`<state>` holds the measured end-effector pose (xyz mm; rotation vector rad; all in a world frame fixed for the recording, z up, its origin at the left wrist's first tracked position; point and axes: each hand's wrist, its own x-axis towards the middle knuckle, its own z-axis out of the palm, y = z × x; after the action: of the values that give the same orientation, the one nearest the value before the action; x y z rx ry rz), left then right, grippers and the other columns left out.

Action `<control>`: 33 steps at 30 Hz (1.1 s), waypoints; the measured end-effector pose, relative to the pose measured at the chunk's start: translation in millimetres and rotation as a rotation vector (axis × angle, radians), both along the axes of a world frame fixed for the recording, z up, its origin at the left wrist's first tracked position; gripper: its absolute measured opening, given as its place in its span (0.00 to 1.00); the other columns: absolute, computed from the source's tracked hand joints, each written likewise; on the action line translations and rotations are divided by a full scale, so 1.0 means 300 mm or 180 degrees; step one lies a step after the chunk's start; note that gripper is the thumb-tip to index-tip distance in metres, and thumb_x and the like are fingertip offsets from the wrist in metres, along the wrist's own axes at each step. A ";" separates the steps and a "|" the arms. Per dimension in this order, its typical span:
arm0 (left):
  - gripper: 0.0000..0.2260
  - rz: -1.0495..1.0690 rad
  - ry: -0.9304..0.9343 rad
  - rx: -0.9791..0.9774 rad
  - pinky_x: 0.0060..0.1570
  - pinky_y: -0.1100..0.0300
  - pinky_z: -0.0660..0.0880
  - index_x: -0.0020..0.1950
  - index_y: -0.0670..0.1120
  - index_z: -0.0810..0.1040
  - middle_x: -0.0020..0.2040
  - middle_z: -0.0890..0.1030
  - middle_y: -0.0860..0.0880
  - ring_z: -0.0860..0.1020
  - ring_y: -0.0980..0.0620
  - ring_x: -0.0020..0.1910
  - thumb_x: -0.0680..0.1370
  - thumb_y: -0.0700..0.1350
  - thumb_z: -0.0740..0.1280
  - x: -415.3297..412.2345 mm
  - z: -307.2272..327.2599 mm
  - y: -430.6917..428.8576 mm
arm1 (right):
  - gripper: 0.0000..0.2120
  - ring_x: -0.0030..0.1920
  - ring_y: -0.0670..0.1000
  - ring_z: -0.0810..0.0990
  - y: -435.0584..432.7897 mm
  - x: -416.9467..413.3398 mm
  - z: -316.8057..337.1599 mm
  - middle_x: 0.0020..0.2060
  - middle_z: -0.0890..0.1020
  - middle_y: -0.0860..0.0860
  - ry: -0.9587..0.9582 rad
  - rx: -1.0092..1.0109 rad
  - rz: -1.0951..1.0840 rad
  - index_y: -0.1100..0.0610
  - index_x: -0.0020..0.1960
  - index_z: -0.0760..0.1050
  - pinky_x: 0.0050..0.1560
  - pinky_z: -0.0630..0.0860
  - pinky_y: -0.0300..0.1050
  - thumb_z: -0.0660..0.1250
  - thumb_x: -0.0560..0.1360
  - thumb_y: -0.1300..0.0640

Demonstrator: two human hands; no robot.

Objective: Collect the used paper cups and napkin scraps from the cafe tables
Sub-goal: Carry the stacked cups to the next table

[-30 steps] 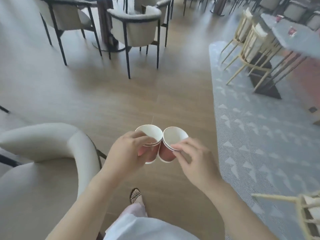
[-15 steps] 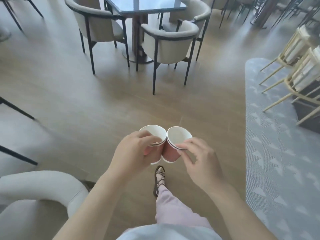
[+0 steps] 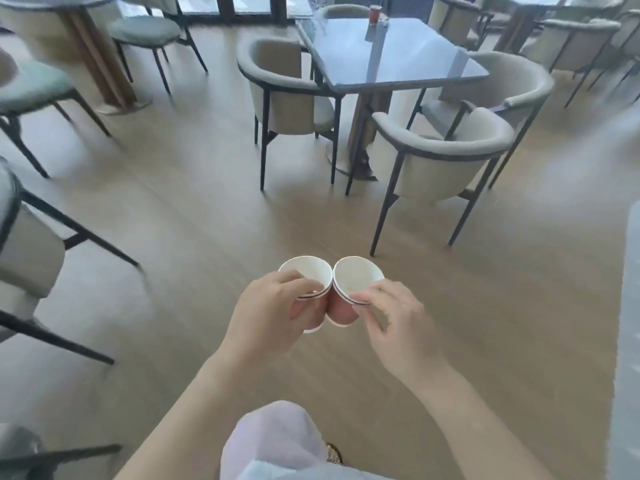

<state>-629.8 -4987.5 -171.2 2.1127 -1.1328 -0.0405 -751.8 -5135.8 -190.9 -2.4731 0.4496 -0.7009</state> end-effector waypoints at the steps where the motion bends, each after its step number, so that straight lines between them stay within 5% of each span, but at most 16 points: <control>1: 0.05 0.0104 0.0025 -0.0016 0.34 0.50 0.76 0.45 0.48 0.83 0.40 0.82 0.51 0.79 0.45 0.36 0.72 0.45 0.68 0.057 -0.004 -0.024 | 0.08 0.40 0.48 0.74 -0.030 0.073 -0.003 0.38 0.80 0.49 0.0027 0.0005 0.0093 0.56 0.46 0.81 0.45 0.66 0.30 0.71 0.69 0.66; 18: 0.14 0.0861 -0.0002 -0.0213 0.38 0.60 0.75 0.46 0.56 0.80 0.42 0.80 0.60 0.78 0.56 0.38 0.69 0.37 0.73 1.433 0.014 -0.309 | 0.10 0.44 0.52 0.78 -0.444 1.541 0.056 0.41 0.81 0.50 -0.0066 0.0062 0.0816 0.56 0.47 0.81 0.47 0.71 0.39 0.70 0.69 0.68; 33: 0.08 0.0690 -0.0124 -0.0207 0.38 0.55 0.77 0.45 0.52 0.81 0.41 0.81 0.57 0.79 0.53 0.39 0.70 0.41 0.69 2.643 -0.020 -0.867 | 0.08 0.45 0.52 0.78 -0.962 2.726 0.040 0.42 0.81 0.51 -0.0193 -0.0005 0.0749 0.57 0.48 0.81 0.49 0.72 0.40 0.70 0.70 0.66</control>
<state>163.1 -5247.5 -177.1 2.1738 -0.9089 0.1374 65.9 -5424.5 -178.9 -2.4460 0.1318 -0.6763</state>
